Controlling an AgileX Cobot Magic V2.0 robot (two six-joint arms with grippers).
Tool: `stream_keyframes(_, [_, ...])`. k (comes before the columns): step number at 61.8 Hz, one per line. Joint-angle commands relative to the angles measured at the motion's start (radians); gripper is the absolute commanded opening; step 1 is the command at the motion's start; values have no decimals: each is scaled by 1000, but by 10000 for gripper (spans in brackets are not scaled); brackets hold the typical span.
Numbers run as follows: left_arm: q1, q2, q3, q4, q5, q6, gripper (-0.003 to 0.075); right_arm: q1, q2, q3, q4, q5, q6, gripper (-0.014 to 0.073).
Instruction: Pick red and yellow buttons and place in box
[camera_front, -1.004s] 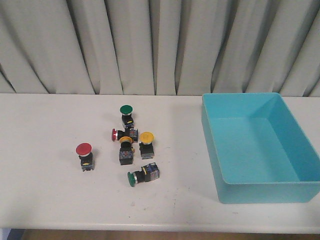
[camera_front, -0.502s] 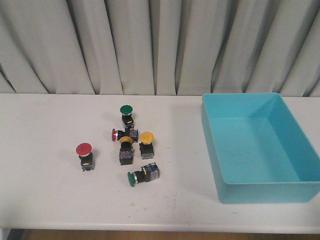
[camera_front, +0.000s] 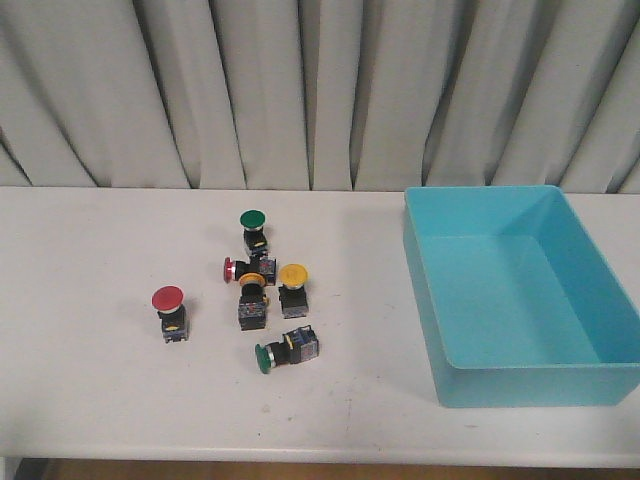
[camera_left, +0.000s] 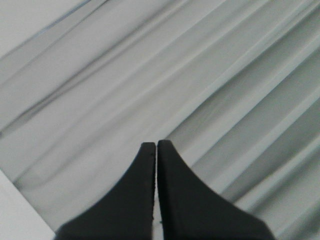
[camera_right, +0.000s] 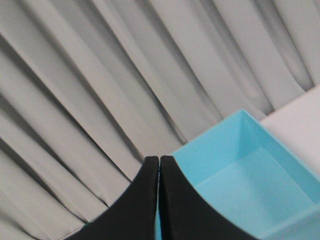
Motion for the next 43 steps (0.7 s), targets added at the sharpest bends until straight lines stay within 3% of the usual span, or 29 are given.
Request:
stream_keyframes(1, [0,-21,-43,146,87,-79,-6,3,56,-140,1,4,-97,-3])
stream_keyframes(9, [0,28,-168,388,273,-79,-3,94,187,-303,60,35,-320,0])
stream_keyframes(21, [-1,220,-366,540,418,-57,39,324,404,-463,249,11,-720,76])
stream_keyframes(27, [-1,340,-469,534,499,50,99,423,479,-481,327,-41,-833,176])
stream_keyframes(32, [-1,414,-533,490,558,142,169,476,518,-480,377,-98,-852,292])
stream_keyframes(43, [-1,586,-667,219,674,504,381,493,559,-480,422,-211,-851,539])
